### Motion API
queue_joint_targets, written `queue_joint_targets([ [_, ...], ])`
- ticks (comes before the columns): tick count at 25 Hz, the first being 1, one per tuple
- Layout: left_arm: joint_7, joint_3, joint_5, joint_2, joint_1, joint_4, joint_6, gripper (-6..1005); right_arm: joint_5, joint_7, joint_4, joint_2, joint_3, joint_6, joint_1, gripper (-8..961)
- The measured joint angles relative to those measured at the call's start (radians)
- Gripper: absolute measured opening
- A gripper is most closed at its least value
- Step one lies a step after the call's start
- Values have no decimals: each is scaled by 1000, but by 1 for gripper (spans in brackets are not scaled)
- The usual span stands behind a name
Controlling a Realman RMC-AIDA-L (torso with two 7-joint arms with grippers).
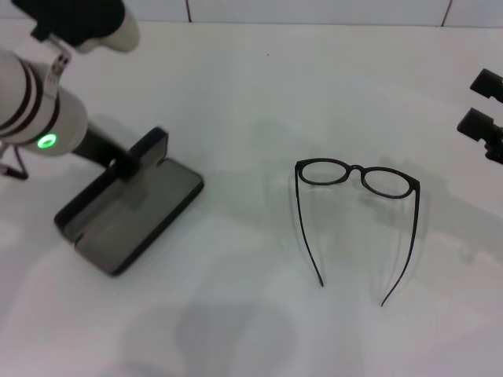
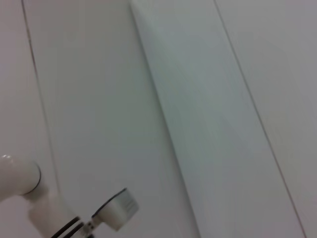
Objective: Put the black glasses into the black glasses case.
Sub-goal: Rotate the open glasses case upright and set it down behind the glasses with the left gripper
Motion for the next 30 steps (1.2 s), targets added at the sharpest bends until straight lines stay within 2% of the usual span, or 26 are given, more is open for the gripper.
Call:
queue_joint_targets([
  [5,106,70,0,-4,-9,63,-110,208,-10,-46,0,-7,-7,-89,-4,771],
  [13,372,196,-1,-6,-37,13,-334,203,-136,-144,-6,-13,-11,-298,-11,767],
  [18,484,307,-1,-8,-72,-52,-448,218,-157,-141,1,-13,-8,-303,-35,765],
  [21,500,354,-7,-11,-116,-115,-511,227,-154,-142,2,-10,-5,-303,-46,764],
  [25,494,404,-31,-16,-200,-239,-571,239,-151,-139,10,-9,-3,-303,-49,762],
  [30,496,440,-56,-17,-227,-280,-588,254,-149,-141,19,-7,-1,-298,-49,759],
])
